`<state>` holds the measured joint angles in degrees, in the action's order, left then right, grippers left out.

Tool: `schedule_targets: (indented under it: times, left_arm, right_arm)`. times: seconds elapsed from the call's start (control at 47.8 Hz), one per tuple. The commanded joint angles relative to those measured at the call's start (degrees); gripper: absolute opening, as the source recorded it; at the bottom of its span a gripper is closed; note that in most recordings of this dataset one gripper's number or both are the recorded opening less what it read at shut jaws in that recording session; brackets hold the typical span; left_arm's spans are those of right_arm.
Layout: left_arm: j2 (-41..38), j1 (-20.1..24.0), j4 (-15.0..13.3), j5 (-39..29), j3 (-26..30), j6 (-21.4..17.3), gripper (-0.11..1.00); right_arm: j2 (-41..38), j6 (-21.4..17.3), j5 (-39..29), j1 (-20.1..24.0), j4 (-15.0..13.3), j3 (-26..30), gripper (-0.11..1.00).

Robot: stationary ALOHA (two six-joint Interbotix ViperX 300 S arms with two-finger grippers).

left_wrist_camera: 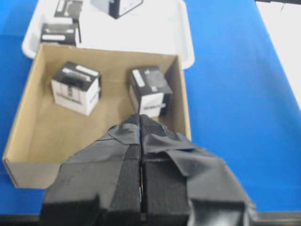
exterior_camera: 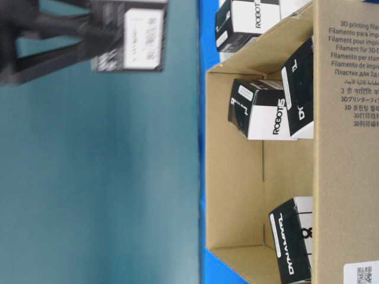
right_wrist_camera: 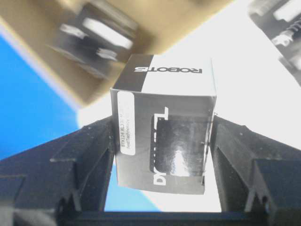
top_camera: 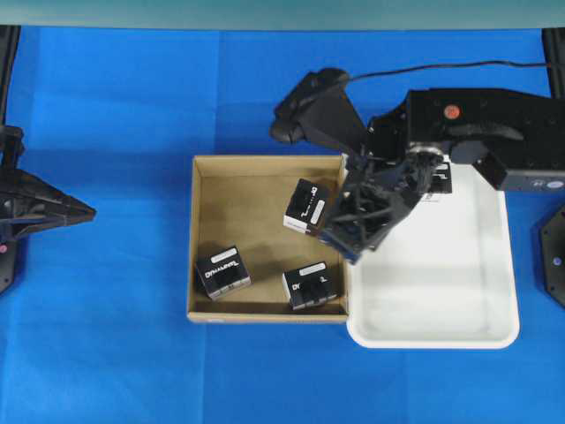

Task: Pick a box that is randomly placed inside the cardboard box.
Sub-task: 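Lift the held cube and carry it right over the white tray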

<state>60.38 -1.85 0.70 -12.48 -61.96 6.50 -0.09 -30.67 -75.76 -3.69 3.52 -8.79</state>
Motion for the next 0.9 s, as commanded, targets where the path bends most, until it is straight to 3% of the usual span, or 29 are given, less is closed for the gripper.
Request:
schedule_targets:
  times: [0.0, 0.167, 0.502, 0.648, 0.878]
  left_arm:
    - [-0.3, -0.1, 0.1, 0.3, 1.6, 0.2, -0.07]
    - [-0.2, -0.1, 0.2, 0.4, 1.6, 1.1, -0.07]
    - [-0.4, -0.1, 0.2, 0.3, 1.6, 3.5, -0.07]
    - [-0.1, -0.1, 0.2, 0.3, 1.7, 3.5, -0.07]
    - [-0.4, -0.1, 0.2, 0.3, 1.6, 3.6, -0.07]
  right_arm:
    - [0.3, 4.3, 0.6, 0.4, -0.8, -3.1, 0.61]
    - [1.5, 14.3, 7.1, 0.4, -0.8, -11.1, 0.61]
    - [1.9, 28.3, 21.5, 0.4, -0.9, -23.1, 0.61]
    - [1.8, 31.9, 26.8, 0.1, -0.9, -25.1, 0.61]
    - [1.1, 32.9, 28.8, 0.1, -0.9, -26.1, 0.59]
